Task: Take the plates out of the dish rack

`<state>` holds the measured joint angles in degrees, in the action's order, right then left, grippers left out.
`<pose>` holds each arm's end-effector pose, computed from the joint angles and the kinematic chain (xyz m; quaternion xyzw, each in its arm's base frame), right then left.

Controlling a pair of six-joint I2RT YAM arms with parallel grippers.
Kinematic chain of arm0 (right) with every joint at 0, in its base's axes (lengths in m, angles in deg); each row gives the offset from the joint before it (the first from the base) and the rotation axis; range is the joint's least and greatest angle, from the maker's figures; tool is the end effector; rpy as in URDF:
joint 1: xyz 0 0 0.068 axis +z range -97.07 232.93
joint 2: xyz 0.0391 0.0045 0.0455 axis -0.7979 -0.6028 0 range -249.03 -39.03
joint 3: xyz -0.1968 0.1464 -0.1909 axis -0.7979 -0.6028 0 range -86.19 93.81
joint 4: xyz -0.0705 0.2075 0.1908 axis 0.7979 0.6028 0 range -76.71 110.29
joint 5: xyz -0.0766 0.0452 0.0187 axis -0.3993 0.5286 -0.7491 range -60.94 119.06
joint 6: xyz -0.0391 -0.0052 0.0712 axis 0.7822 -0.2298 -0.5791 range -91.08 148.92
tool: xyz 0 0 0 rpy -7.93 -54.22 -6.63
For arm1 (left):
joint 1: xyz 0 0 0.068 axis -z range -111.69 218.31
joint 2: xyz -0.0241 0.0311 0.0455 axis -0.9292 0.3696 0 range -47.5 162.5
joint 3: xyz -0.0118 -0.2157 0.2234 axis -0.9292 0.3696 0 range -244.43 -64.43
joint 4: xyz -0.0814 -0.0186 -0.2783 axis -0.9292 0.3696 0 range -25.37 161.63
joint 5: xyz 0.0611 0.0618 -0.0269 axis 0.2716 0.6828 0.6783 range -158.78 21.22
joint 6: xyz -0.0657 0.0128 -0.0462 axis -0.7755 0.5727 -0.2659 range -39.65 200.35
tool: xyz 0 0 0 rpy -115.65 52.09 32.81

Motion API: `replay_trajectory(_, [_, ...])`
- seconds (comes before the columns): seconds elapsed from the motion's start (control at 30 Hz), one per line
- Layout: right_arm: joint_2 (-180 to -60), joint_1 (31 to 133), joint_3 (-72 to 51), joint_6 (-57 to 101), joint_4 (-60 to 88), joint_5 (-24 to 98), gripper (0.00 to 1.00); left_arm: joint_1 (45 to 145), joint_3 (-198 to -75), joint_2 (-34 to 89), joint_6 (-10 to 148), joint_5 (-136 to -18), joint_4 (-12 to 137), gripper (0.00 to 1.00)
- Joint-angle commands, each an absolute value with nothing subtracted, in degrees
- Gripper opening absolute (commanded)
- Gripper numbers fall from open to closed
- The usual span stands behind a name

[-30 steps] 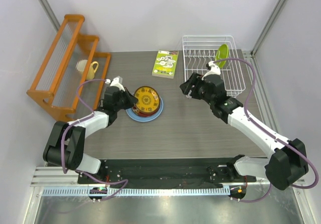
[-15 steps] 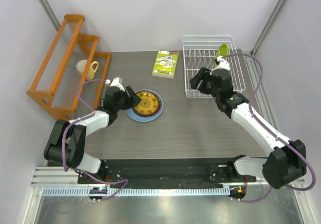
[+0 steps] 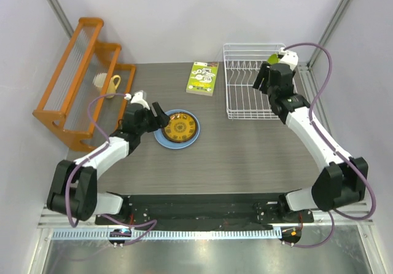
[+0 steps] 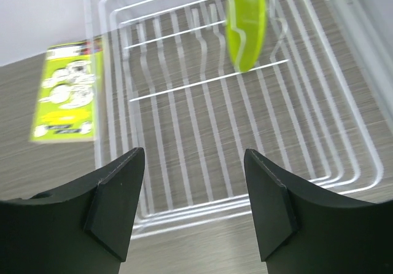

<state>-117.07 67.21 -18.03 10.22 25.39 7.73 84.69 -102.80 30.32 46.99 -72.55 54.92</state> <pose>0.3637 0.0661 0.3694 0.1348 0.8100 0.0090 0.5706 0.3178 -0.0983 0.2092 -0.1113 0.8573 -0.2368 0.4433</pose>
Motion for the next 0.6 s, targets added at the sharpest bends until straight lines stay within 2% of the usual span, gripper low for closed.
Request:
replay_trajectory(0.0, [-123.48,63.75,-11.67,17.58,23.58,0.06,0.72,84.57,-106.78,24.67,49.94,-73.70,56.02,0.74])
replay_trajectory(0.27, [-134.91,60.76,-6.13,24.08,14.53,-4.34,0.75,84.65,-108.64,22.38,52.05,-84.24,53.04,0.79])
replay_trajectory(0.43, [-144.74,58.56,2.83,26.28,14.79,-3.03,0.75,84.57,-108.28,23.08,52.75,-89.34,49.61,0.79])
replay_trajectory(0.57, [-152.38,56.98,11.09,27.51,17.32,-2.06,0.72,84.57,-108.28,23.69,53.10,-90.40,48.99,0.80])
